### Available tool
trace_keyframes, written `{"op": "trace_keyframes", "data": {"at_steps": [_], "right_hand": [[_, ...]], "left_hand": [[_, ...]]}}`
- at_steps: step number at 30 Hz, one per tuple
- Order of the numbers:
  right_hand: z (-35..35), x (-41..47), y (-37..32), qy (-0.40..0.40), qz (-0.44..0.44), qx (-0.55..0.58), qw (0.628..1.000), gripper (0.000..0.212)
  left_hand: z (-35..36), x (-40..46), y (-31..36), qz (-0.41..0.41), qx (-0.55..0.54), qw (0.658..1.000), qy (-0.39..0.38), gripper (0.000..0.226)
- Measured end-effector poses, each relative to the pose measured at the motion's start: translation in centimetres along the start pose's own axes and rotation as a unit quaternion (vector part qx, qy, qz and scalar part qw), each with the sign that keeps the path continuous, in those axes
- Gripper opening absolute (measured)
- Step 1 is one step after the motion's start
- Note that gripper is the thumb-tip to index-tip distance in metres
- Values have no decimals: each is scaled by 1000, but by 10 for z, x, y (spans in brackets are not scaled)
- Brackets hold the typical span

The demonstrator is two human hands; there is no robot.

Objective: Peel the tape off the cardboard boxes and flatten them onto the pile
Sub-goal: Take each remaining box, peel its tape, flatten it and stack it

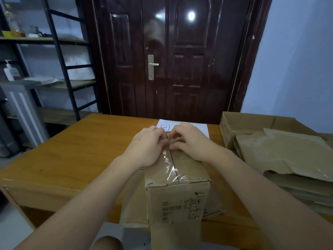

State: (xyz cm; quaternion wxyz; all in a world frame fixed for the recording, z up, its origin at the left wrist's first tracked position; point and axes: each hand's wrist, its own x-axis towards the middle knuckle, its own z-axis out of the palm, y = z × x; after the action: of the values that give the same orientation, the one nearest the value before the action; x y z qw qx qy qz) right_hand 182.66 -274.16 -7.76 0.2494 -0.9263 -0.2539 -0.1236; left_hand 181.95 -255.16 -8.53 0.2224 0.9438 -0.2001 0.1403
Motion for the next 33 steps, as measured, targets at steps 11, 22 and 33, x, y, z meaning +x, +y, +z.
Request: {"op": "trace_keyframes", "data": {"at_steps": [11, 22, 33], "right_hand": [[-2, -9, -8, 12, 19, 34, 999, 8], [2, -22, -16, 7, 21, 37, 999, 7], [-7, -36, -21, -30, 3, 79, 996, 15]], "left_hand": [[-11, -16, 16, 10, 44, 999, 2, 11], [-18, -27, 12, 24, -13, 999, -29, 14], [-16, -34, 11, 48, 0, 999, -1, 19]]}}
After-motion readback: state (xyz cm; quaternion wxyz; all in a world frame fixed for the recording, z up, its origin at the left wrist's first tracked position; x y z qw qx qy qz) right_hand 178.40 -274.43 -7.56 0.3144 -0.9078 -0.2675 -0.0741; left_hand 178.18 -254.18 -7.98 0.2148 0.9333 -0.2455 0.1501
